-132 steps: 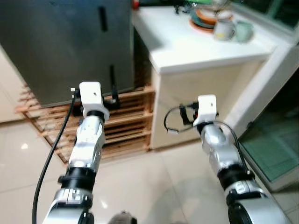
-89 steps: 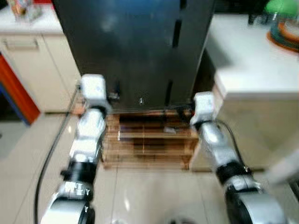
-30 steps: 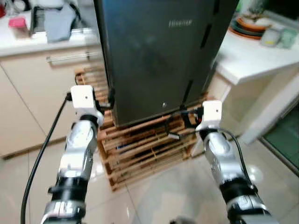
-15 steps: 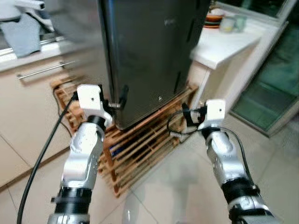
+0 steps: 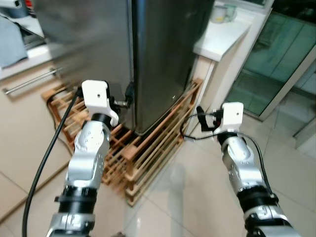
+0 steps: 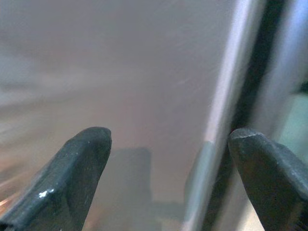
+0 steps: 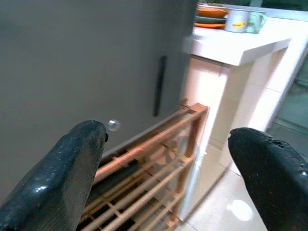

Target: Restocking fridge

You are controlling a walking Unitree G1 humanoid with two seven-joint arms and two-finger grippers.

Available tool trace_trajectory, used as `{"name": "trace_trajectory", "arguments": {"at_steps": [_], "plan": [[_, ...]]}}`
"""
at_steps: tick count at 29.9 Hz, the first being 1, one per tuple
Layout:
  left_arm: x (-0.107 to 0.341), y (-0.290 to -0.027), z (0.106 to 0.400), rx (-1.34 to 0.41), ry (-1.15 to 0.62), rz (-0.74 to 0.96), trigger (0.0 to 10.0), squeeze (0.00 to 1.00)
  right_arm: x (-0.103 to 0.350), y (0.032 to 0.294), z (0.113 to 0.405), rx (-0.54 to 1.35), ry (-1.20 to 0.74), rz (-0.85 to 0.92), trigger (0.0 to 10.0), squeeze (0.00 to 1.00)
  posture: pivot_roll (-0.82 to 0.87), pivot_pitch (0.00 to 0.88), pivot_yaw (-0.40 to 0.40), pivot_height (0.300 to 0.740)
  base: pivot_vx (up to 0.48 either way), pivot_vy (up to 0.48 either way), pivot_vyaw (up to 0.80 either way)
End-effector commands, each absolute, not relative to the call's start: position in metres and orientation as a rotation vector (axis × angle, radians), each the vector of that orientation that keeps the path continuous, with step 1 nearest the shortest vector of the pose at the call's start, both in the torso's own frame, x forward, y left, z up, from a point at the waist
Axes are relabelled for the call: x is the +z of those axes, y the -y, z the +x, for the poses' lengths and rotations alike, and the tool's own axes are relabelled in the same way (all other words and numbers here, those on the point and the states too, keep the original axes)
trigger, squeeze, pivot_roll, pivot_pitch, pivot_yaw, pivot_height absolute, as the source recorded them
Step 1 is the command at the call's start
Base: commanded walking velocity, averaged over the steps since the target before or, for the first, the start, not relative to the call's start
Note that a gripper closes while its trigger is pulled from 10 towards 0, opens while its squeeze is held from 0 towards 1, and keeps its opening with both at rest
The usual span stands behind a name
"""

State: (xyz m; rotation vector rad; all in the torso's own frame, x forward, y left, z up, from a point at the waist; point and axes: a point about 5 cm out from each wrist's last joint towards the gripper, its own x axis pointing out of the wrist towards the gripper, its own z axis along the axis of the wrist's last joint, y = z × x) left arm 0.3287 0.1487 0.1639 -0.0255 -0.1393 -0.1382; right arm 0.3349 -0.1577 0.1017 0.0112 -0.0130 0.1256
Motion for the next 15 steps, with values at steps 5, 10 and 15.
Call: {"name": "trace_trajectory", "arguments": {"at_steps": [5,10,15], "plan": [[0.15,-0.147,0.338,-0.109,0.039,-0.05,10.0,0.0,0.11,0.164,0.338,0.1,0.041,0.032,10.0,0.29,0.0,0.0,-0.035,0.74,0.0,0.0,0.0],[0.147,-0.143,0.339,-0.145,0.032,-0.026,10.0,0.0,0.111,0.164,0.34,0.088,0.046,0.043,10.0,0.29,-0.03,0.0,-0.025,0.74,0.0,0.0,0.0],[0.145,-0.139,0.339,-0.16,0.028,-0.024,10.0,0.0,0.109,0.16,0.341,0.087,0.043,0.064,10.0,0.29,-0.06,0.0,-0.013,0.74,0.0,0.0,0.0]]}}
